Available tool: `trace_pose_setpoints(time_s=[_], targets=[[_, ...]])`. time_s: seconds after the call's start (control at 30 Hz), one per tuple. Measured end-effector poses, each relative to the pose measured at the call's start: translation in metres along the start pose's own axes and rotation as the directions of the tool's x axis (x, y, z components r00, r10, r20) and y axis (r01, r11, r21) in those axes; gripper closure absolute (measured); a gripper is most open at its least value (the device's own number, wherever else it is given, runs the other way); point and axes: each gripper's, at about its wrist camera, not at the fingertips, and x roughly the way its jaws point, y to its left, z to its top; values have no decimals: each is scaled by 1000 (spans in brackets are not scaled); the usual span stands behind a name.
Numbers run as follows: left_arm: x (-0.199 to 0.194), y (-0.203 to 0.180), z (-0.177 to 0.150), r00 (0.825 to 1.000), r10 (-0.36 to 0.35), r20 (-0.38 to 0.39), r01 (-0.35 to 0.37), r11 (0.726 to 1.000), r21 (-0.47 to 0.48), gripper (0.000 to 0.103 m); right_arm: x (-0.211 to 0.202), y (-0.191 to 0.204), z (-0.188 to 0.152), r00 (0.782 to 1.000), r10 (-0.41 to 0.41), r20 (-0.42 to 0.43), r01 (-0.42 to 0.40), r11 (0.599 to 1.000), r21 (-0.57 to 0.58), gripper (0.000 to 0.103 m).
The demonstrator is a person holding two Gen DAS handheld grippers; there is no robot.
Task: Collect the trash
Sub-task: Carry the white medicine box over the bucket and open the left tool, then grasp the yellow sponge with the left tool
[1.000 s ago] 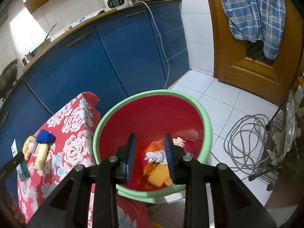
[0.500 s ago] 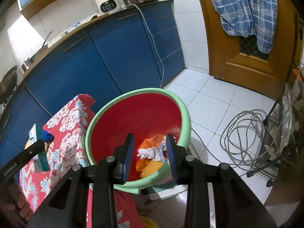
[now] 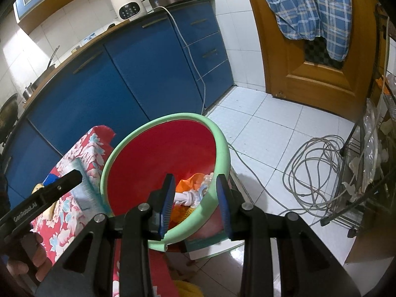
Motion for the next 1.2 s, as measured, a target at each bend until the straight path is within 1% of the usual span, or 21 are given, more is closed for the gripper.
trace_pose_setpoints(time_s=[0.1, 0.4, 0.67, 0.9, 1.07, 1.2], targets=[[0, -1, 1, 1000, -4, 2, 4, 1000, 1, 42, 0, 0, 0, 1000, 2, 1, -2, 1000, 0, 68], [-9, 13, 0, 999, 35, 19, -35, 999, 0, 42, -2, 11, 0, 1000, 21, 1, -21, 1000, -18, 67], [-24, 49, 1, 991, 127, 30, -127, 992, -12, 42, -3, 30, -1, 999, 51, -3, -51, 998, -46, 63], [-35, 88, 0, 973, 227, 32, -226, 974, -32, 42, -2, 41, -2, 998, 65, -10, -65, 996, -57, 59], [-41, 117, -1, 952, 306, 31, -304, 951, -58, 42, 1, 50, -5, 997, 72, -21, -74, 995, -73, 58], [-45, 138, -1, 938, 344, 34, -340, 937, -84, 42, 3, 54, -6, 997, 72, -30, -74, 994, -78, 58]])
